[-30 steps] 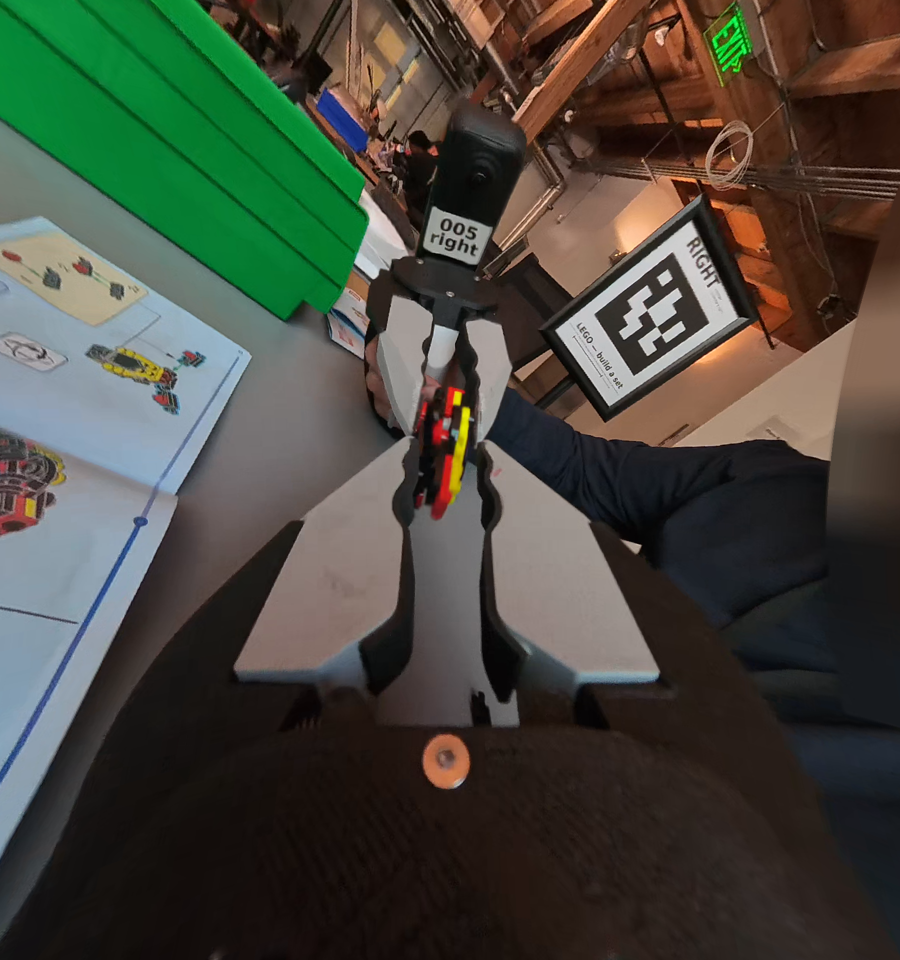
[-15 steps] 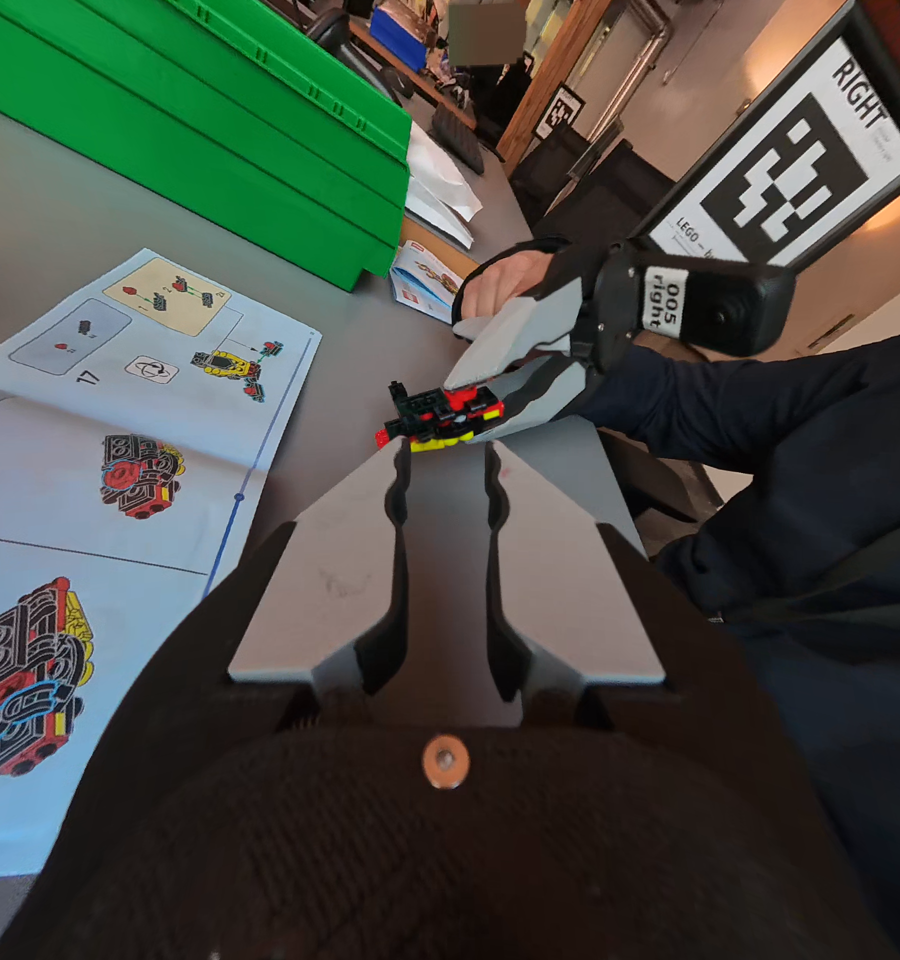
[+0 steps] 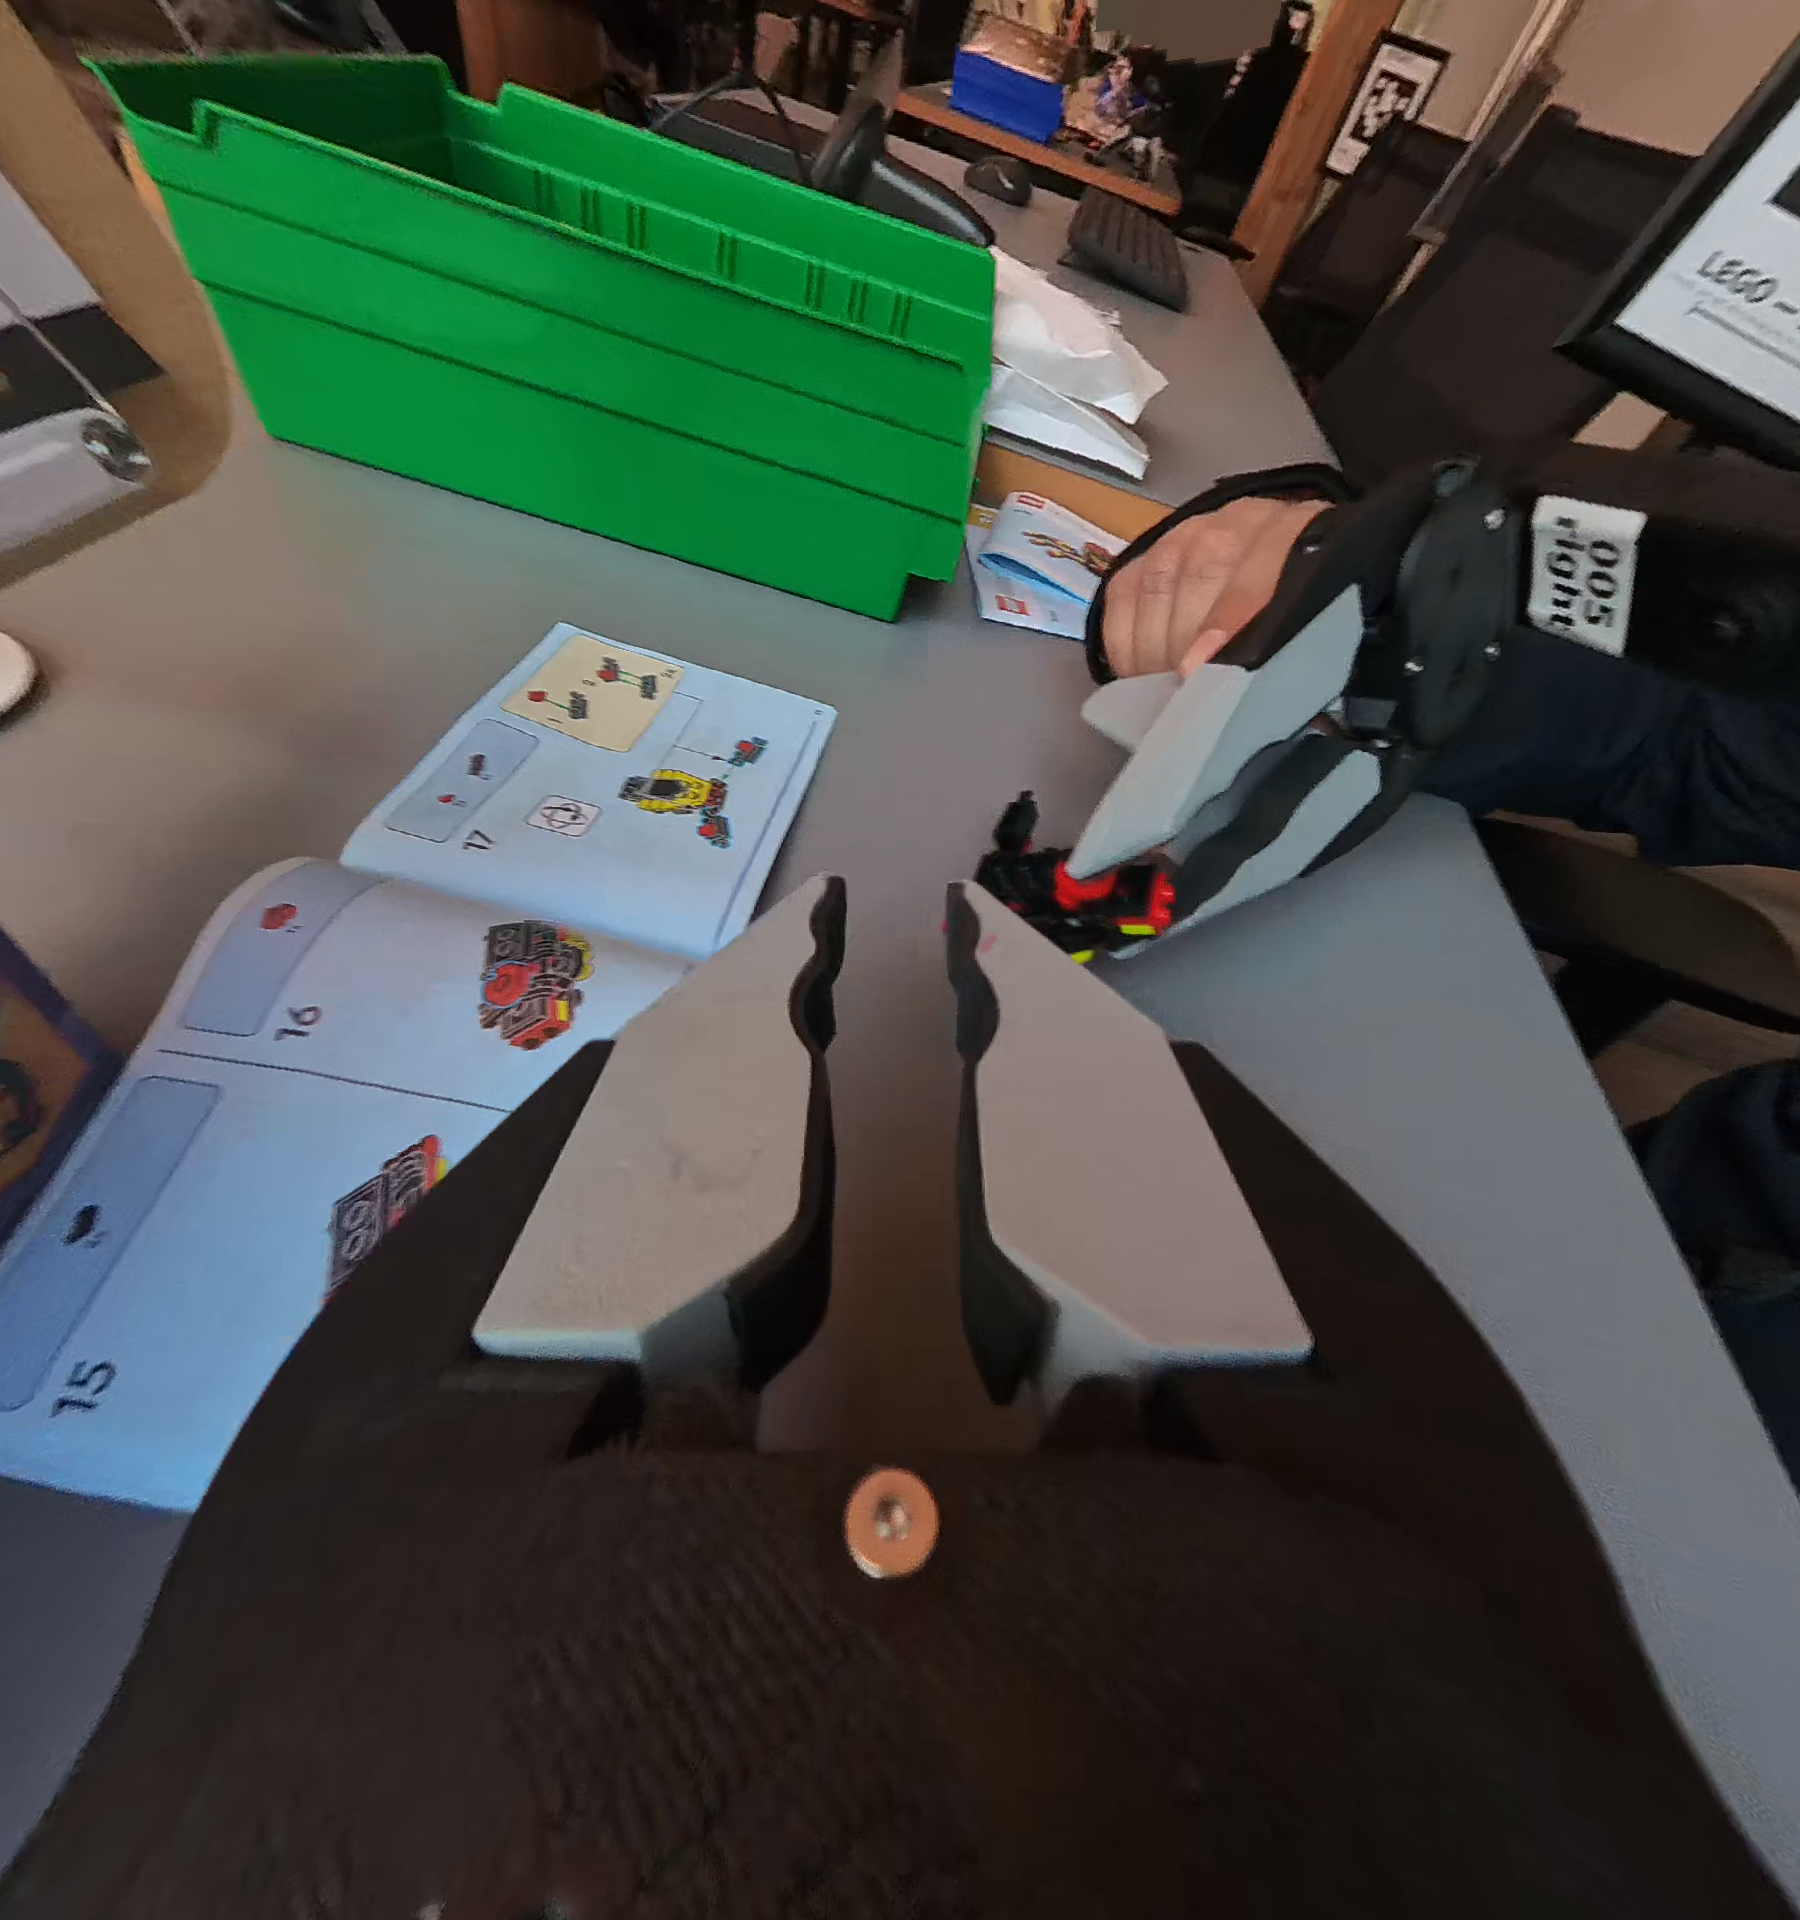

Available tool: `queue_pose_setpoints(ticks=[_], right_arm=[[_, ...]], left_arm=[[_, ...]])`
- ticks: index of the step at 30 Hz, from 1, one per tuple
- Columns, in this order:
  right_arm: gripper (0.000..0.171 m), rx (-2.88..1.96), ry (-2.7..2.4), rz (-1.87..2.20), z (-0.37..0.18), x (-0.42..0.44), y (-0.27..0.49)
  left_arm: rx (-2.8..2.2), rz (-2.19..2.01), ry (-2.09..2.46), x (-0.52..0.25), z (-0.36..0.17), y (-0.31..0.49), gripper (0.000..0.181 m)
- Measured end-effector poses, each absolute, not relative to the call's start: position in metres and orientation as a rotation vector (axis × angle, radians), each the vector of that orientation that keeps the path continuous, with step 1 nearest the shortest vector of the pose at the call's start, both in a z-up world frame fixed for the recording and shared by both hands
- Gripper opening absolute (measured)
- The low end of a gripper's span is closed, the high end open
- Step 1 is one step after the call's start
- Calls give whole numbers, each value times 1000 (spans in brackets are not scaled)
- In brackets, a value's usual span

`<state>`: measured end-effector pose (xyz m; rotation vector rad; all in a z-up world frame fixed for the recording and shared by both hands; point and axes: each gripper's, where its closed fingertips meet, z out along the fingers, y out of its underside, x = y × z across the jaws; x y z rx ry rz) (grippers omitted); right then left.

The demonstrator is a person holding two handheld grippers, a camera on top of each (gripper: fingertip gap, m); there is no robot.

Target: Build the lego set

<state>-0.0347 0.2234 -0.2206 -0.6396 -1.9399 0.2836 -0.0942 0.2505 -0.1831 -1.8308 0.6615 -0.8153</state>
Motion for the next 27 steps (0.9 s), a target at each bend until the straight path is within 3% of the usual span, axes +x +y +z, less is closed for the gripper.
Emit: queue_pose_setpoints(ticks=[10, 16, 27], right_arm=[[25, -608, -2033, 271, -233, -27, 215], [38, -770, -2015, 567, -223, -17, 209], [46, -1160, -1614, 791, -193, 4, 276]], left_arm=[[-1822, -695, 712, -94, -186, 252, 12], [-1803, -605, 758, -91, -187, 250, 12], [-1793, -369, 785, -105, -191, 243, 11]])
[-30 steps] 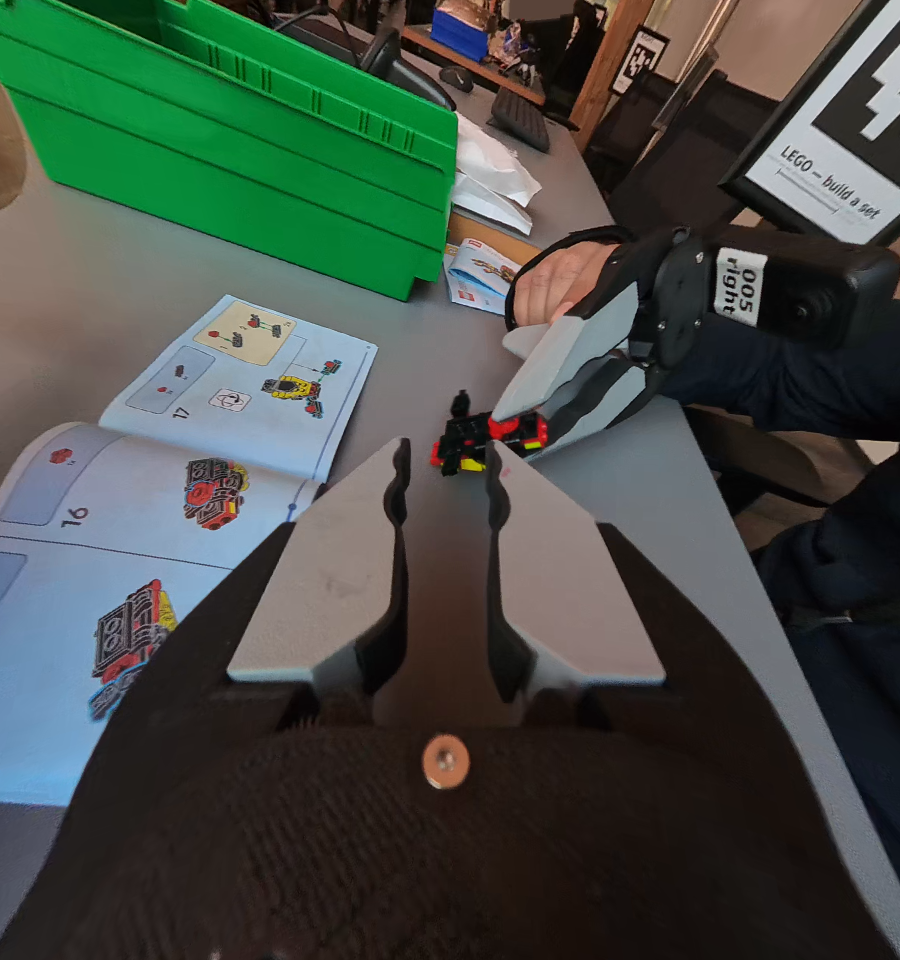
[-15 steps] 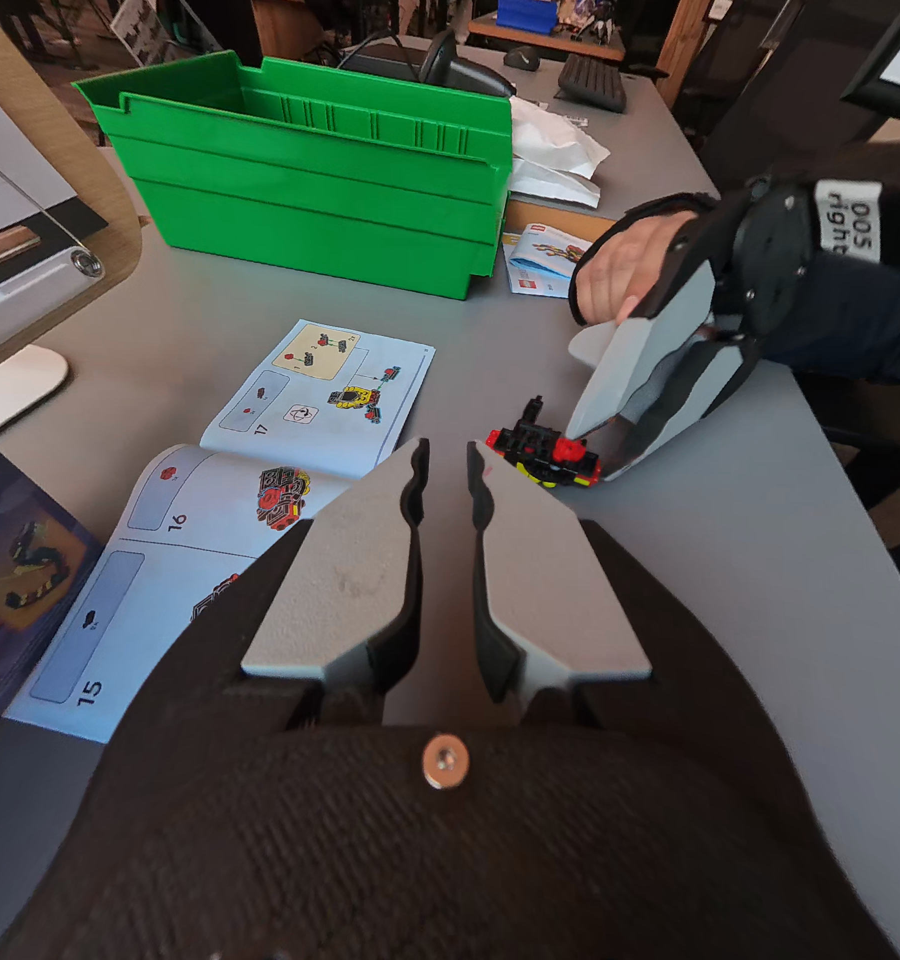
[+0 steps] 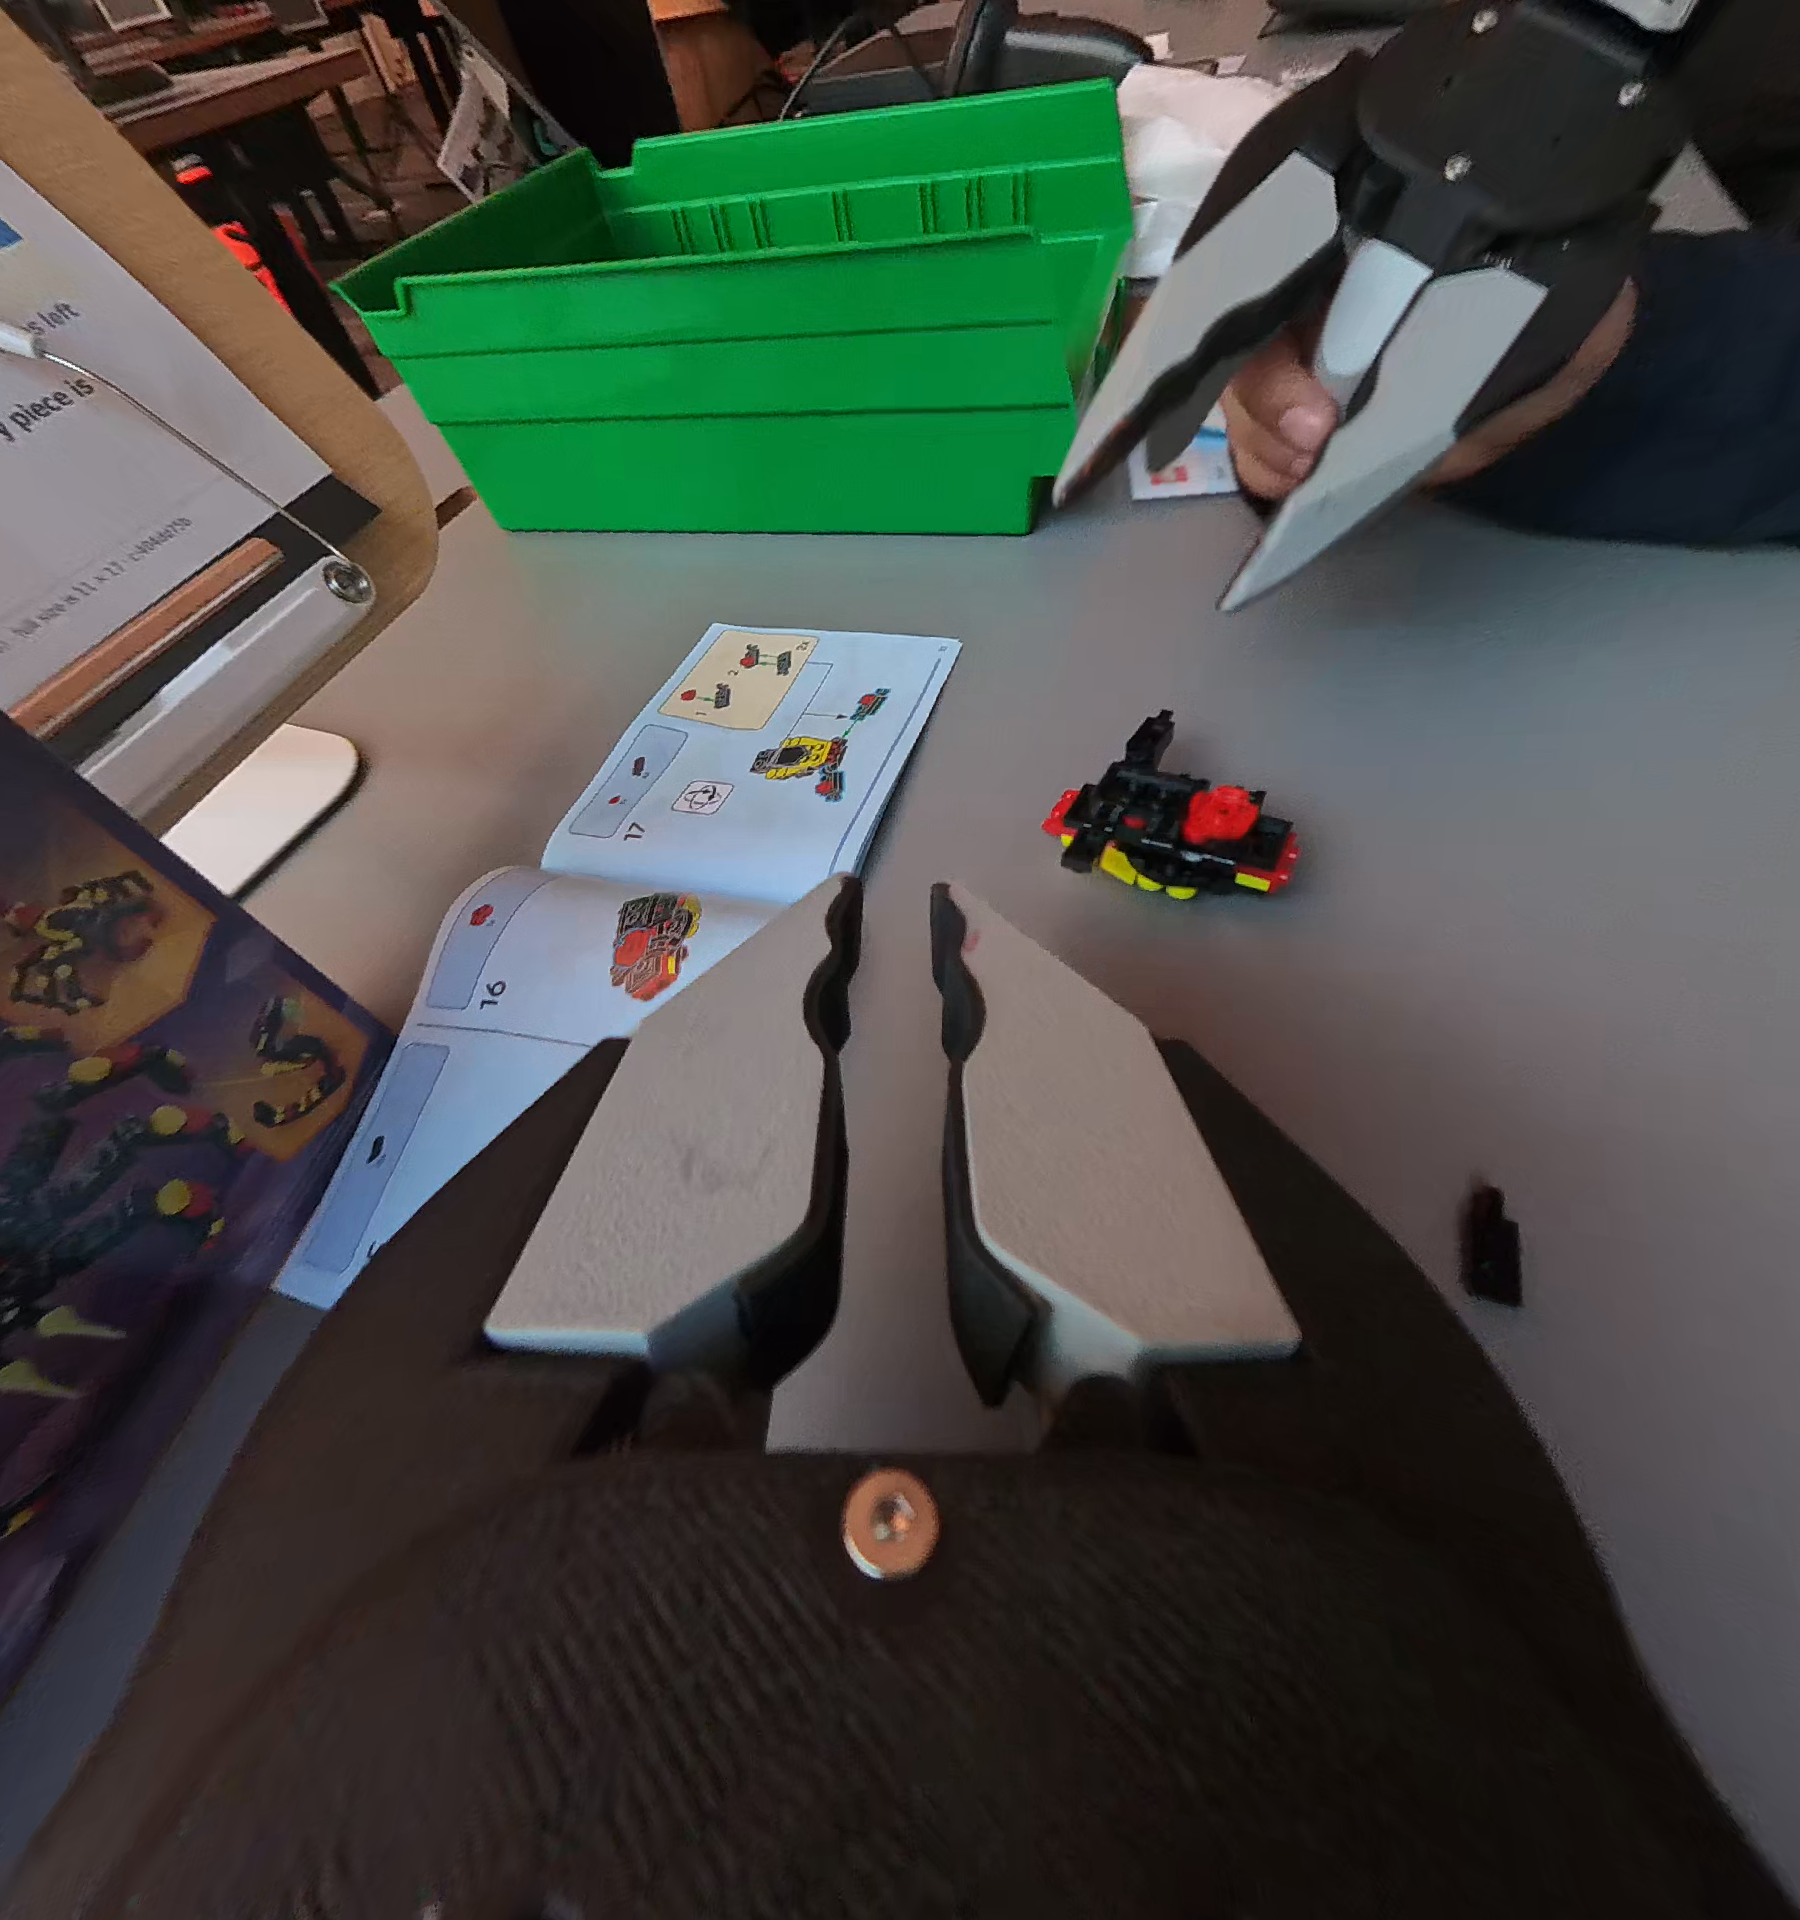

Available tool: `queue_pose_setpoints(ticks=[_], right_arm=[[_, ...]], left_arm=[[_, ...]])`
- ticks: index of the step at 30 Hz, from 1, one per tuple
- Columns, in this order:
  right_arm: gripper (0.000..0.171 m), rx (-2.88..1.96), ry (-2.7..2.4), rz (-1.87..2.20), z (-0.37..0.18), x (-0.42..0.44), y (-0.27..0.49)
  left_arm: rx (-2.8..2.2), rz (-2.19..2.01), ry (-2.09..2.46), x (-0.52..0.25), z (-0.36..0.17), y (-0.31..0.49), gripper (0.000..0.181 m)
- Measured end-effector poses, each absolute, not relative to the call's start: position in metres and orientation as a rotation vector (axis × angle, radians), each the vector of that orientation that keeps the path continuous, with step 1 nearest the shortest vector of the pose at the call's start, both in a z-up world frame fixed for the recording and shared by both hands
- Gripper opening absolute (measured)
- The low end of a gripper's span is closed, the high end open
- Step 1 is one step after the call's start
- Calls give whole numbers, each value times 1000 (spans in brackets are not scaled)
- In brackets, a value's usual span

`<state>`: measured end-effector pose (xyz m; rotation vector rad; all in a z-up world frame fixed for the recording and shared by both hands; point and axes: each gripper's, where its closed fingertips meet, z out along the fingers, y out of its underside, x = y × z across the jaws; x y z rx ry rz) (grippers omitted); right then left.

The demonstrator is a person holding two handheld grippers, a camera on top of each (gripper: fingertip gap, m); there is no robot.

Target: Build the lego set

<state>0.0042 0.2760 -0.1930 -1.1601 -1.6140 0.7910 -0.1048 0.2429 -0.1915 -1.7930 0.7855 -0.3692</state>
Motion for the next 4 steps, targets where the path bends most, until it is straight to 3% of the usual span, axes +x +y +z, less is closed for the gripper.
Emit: queue_pose_setpoints(ticks=[4], right_arm=[[45, -1248, -1441, 738, -183, 18, 299]], left_arm=[[-1794, -271, 796, -110, -194, 234, 8]])
